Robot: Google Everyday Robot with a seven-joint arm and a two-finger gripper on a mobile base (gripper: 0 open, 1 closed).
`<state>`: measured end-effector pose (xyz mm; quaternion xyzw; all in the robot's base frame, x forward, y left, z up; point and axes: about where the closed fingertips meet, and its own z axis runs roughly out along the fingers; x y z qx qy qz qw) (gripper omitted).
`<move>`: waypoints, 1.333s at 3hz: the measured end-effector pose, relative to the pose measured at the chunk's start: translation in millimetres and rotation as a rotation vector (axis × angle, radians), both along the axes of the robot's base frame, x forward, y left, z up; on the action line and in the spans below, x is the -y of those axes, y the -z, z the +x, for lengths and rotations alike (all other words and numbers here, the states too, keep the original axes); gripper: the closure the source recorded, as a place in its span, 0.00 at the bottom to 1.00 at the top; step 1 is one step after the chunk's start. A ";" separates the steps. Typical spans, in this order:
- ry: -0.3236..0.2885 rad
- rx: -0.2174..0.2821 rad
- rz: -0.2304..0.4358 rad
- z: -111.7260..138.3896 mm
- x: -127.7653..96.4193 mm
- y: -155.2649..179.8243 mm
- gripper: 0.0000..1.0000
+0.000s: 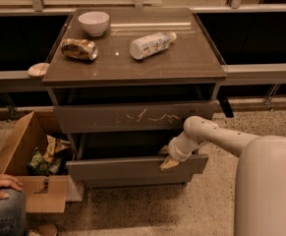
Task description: Open middle drawer
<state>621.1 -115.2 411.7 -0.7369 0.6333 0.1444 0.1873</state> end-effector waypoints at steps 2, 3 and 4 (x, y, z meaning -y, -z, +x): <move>0.000 0.000 0.000 0.0 -0.1 0.1 0.00; 0.000 0.000 0.000 0.0 -0.1 0.1 0.00; -0.019 -0.035 -0.057 -15.2 0.1 8.9 0.00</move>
Offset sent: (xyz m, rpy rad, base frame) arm 0.0000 0.0000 0.0000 0.0000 0.0000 0.0000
